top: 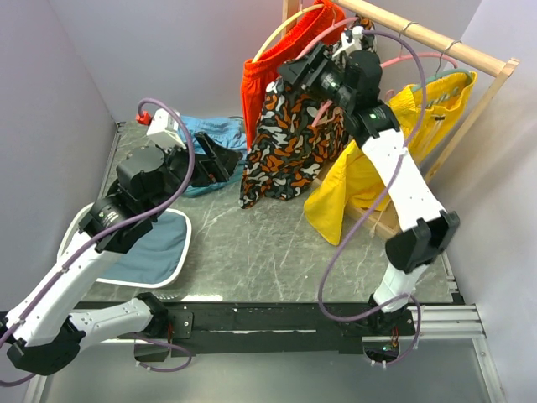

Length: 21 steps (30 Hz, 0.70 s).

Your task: Place the shorts on the hanger

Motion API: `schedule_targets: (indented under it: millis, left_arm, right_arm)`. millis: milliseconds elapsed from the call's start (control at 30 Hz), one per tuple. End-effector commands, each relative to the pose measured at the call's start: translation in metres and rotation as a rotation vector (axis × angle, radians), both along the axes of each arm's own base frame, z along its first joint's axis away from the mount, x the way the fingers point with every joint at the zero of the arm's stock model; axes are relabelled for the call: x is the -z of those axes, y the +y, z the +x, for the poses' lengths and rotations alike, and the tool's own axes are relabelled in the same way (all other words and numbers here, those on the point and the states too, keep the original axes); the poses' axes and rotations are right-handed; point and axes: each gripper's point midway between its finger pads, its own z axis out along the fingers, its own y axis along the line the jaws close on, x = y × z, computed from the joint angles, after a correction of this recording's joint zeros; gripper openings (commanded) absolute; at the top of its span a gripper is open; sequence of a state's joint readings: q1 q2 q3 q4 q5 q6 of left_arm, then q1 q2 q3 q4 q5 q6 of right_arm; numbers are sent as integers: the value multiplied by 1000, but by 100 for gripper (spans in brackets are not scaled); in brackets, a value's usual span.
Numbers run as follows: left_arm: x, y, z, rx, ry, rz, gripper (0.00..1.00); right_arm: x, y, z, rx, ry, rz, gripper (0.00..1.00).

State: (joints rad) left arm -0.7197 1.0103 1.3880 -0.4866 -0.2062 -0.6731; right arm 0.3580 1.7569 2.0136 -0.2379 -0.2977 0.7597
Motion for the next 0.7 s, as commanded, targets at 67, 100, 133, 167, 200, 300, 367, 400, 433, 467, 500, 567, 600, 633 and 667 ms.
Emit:
schedule_targets:
  millis: [67, 100, 133, 167, 200, 300, 367, 400, 433, 467, 500, 567, 600, 633, 667]
  left_arm:
    - [2, 0, 4, -4, -5, -18, 96]
    - [5, 0, 5, -5, 1, -13, 96]
    - [10, -2, 6, -7, 11, -6, 96]
    - [13, -2, 7, -7, 17, -5, 96]
    - [15, -2, 8, -8, 23, -4, 97]
    - [29, -4, 10, -9, 45, 9, 96]
    - [43, -4, 12, -19, 70, 22, 96]
    - [50, -6, 14, -24, 90, 30, 96]
    - [61, -6, 16, -30, 111, 40, 97]
    - [67, -9, 17, -28, 128, 38, 97]
    - [74, -11, 16, -16, 139, 42, 96]
    - [92, -13, 14, -11, 164, 38, 96]
    - [100, -14, 14, -6, 168, 35, 97]
    - [122, -14, 12, -3, 201, 53, 96]
    - [125, -17, 11, 6, 196, 36, 97]
  right_arm:
    - [-50, -5, -78, -52, -138, 38, 80]
    - [-49, -4, -86, -56, -145, 32, 80]
    - [-57, -7, -98, -49, -166, 34, 80]
    - [-46, 1, -107, -71, -150, 21, 81]
    - [-42, 3, -114, -75, -157, 7, 82]
    - [-27, 11, -144, -96, -163, -23, 84]
    - [-8, 17, -166, -113, -157, -29, 85]
    - [2, 21, -173, -118, -149, -35, 86]
    - [17, 18, -184, -117, -141, -45, 86]
    - [26, 15, -185, -78, -140, -64, 87]
    - [29, 22, -205, -106, -149, -60, 87]
    - [65, 26, -214, -100, -113, -95, 87]
    - [69, 26, -225, -89, -115, -89, 88]
    - [97, 29, -228, -87, -86, -113, 88]
    - [111, 30, -233, -88, -65, -119, 88]
